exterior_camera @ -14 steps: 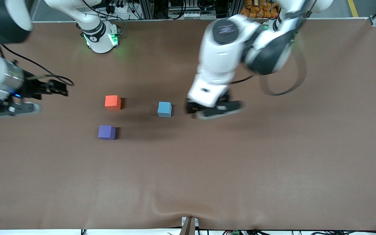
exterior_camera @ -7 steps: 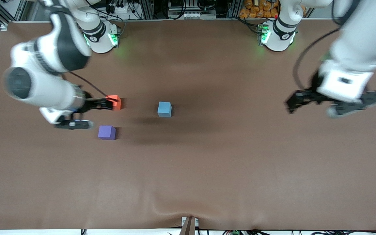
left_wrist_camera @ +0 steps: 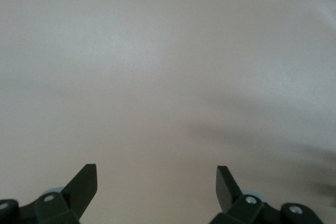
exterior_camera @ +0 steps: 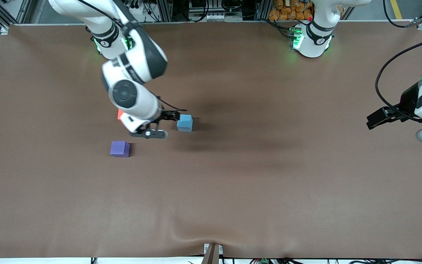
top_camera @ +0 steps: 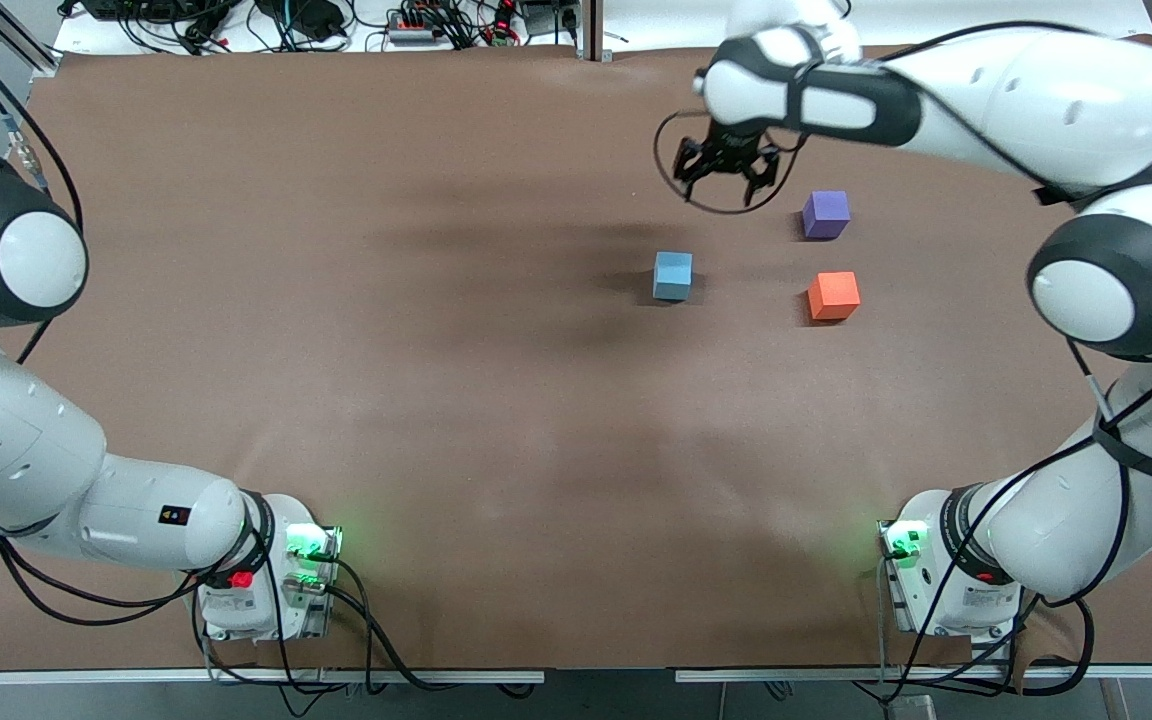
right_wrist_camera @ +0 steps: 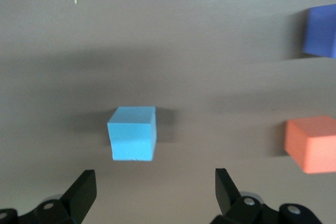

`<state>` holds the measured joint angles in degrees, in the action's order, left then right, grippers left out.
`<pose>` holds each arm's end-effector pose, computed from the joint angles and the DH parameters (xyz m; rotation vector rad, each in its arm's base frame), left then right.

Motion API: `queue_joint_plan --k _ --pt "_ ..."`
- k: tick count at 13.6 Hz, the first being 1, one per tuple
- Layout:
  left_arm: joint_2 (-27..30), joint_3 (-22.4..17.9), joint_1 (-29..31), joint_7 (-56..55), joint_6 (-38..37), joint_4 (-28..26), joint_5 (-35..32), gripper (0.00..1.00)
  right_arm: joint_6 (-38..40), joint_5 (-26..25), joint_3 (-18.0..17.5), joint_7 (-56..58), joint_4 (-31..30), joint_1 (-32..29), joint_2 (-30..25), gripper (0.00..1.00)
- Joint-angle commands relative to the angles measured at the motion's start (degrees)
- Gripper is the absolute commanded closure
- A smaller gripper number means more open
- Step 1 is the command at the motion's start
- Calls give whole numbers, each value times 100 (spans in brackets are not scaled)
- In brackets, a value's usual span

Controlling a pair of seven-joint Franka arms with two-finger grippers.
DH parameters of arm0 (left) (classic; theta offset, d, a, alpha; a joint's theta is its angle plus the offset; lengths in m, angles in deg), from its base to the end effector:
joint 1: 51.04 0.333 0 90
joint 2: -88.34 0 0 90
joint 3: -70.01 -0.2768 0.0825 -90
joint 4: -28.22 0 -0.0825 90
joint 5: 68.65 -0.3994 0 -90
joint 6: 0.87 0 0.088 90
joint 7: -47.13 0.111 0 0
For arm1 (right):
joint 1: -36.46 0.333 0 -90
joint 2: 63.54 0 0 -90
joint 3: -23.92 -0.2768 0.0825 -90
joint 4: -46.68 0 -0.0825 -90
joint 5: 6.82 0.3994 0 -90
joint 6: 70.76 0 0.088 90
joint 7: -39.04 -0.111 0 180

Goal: Place blue block between orange and purple blocks
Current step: 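Grasp the light blue block with the right gripper while the left gripper withdraws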

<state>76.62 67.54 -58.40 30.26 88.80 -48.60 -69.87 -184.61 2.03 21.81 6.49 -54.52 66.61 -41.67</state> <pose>0.6220 -0.0535 0.5708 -3.0987 -0.3241 -0.0393 0.5270 0.3434 0.2876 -3.0807 0.1242 0.3342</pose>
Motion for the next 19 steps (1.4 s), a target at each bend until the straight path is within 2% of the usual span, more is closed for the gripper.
queue_joint_plan --k 1,3,4,7,11,13,17,18,19 --pt "407 98 174 220 164 -499 -63 0 -408 -295 -69 -478 -39 114 308 0" --pt "837 107 165 220 594 -1201 -72 0 -883 -384 -202 -560 -268 123 467 0" --pt "943 98 165 220 683 -1361 -81 0 -902 -384 -219 -568 -295 131 511 0" --pt "997 107 121 202 631 -1371 -81 0 -1174 -419 -430 -981 -312 202 687 0" --pt "1084 107 112 211 622 -1310 -81 0 -1280 -796 -448 -999 -444 237 766 0" --pt "1129 107 121 220 360 -1301 -63 0 -1692 -797 -457 -1138 -541 298 871 0" --pt "1269 115 121 176 297 -1301 -19 0 -1755 -806 -457 -1245 -550 342 969 0" --pt "1270 107 112 158 288 -1301 -19 0 -1746 -867 -466 -1236 -550 342 969 23" --pt "1270 115 103 149 288 -1301 -19 0 -1738 -902 -466 -1236 -541 342 969 55"
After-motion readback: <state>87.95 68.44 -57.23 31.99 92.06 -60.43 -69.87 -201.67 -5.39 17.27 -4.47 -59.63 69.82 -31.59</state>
